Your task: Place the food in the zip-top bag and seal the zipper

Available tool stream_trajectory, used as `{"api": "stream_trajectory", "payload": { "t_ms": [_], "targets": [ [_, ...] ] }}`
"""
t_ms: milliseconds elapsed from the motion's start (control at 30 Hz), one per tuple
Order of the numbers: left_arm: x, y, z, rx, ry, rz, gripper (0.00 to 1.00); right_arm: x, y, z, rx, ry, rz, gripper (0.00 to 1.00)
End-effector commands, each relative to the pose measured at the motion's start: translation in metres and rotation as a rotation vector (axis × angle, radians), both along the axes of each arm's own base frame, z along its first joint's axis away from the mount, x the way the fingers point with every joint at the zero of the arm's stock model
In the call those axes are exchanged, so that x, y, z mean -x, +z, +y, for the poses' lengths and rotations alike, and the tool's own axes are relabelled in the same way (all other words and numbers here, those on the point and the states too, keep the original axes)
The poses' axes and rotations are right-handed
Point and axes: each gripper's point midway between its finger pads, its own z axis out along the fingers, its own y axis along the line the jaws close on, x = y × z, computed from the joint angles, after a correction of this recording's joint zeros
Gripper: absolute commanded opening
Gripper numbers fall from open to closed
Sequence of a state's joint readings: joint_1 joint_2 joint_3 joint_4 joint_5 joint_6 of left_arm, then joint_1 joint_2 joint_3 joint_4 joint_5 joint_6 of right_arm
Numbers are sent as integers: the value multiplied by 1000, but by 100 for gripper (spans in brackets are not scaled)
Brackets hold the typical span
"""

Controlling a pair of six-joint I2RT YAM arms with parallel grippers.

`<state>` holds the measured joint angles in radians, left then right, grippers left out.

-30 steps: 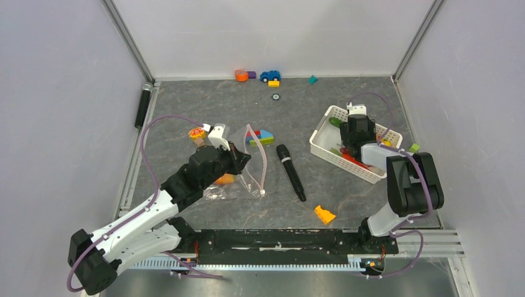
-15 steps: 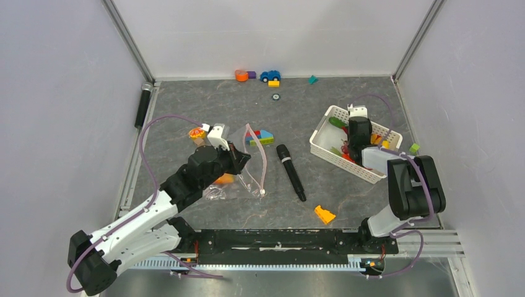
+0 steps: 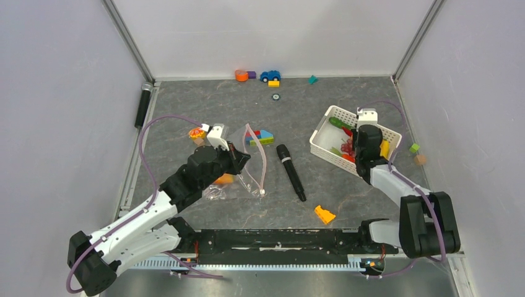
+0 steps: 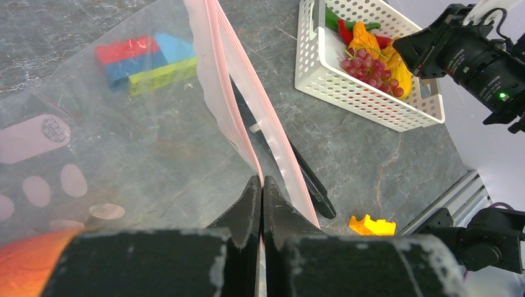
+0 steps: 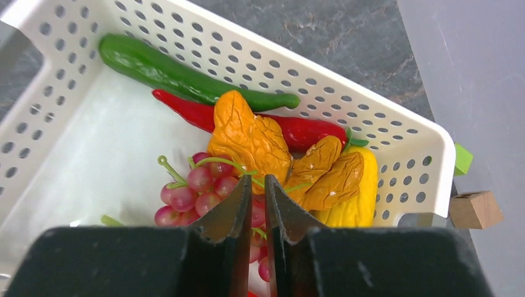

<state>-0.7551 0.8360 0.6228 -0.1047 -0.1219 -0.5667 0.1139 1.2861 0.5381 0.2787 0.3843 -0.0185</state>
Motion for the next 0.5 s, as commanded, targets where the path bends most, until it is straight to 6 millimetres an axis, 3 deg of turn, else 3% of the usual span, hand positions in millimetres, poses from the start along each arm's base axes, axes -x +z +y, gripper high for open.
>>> {"api": "stream_trajectory", "payload": {
  "t_ms": [0, 100, 167, 233, 300, 400, 467],
  "targets": [
    [-2, 20, 1, 12, -5, -66, 2, -3, 28, 10, -52, 44, -133, 17],
    [-2, 18, 1, 8, -3, -63, 2, 1, 34, 9, -50, 50, -175, 18],
    [-2, 18, -1, 10, -11, -60, 2, 0, 30, 10, -34, 65, -156, 23],
    [-3, 19, -2, 11, -12, -61, 2, -4, 21, 10, -25, 69, -109, 34],
    [-2, 17, -2, 8, -10, -56, 2, -11, 12, 10, -21, 61, -58, 54],
    [-2, 19, -3, 14, -17, -55, 2, -22, -4, 10, -23, 50, 34, 71],
    [-1, 19, -3, 18, -20, -56, 2, -24, -13, 3, -18, 8, 83, 76]
  ]
}}
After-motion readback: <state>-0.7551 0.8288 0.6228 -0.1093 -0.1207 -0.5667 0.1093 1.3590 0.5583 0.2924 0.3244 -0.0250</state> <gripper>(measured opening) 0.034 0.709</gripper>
